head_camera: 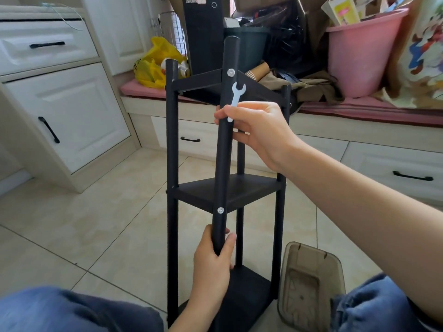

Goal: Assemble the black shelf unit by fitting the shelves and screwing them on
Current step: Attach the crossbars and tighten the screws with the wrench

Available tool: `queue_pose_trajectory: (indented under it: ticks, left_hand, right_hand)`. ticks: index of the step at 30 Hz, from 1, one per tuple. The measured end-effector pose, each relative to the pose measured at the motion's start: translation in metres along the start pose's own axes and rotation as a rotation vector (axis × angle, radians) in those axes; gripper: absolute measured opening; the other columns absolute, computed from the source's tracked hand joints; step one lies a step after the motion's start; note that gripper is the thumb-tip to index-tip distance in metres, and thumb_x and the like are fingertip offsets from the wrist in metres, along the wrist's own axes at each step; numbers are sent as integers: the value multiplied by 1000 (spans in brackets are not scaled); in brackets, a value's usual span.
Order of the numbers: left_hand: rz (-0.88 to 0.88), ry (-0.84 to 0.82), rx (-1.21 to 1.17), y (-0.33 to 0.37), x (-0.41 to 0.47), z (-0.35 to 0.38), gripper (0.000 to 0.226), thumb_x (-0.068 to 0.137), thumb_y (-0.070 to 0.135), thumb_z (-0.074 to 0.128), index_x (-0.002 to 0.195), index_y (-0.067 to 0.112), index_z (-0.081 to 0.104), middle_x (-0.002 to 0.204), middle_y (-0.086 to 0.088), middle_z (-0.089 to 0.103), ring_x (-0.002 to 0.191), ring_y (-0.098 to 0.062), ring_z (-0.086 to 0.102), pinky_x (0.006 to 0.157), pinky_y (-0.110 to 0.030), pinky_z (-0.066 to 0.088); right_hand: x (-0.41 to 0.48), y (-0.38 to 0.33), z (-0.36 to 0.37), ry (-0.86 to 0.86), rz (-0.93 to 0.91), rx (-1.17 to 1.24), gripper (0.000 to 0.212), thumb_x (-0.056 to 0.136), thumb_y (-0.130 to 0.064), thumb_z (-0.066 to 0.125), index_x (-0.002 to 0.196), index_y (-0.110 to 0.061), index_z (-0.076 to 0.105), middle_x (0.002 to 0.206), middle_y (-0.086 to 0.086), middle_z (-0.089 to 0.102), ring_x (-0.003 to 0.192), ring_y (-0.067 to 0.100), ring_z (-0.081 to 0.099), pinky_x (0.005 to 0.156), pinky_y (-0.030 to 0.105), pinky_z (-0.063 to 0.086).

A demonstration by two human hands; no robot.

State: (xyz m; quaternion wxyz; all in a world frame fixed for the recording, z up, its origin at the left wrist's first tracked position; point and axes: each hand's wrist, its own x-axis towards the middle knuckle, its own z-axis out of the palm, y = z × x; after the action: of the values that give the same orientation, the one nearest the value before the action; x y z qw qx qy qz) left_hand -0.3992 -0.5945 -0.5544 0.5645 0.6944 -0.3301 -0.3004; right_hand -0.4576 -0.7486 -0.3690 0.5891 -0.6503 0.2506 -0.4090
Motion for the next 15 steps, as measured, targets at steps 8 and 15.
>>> queue_pose_trajectory:
  ticks: [8, 15]
  left_hand:
    - [46, -43, -5, -3, 10, 9, 13, 95, 36, 64, 92, 30, 53, 66, 16, 55, 64, -10, 55, 64, -23, 48]
    - [66, -47, -23, -4, 19, -3, 15, 98, 31, 64, 88, 25, 53, 64, 14, 51, 62, -9, 52, 63, -25, 47]
  right_hand:
    - [-7, 7, -10, 24, 41, -78, 16, 95, -14, 63, 93, -6, 76, 106, 8, 74, 105, 18, 69, 92, 34, 58]
    - [-29, 35, -25, 33, 61, -380, 20, 96, -27, 62, 81, -26, 75, 100, -1, 74, 93, 11, 66, 78, 25, 58]
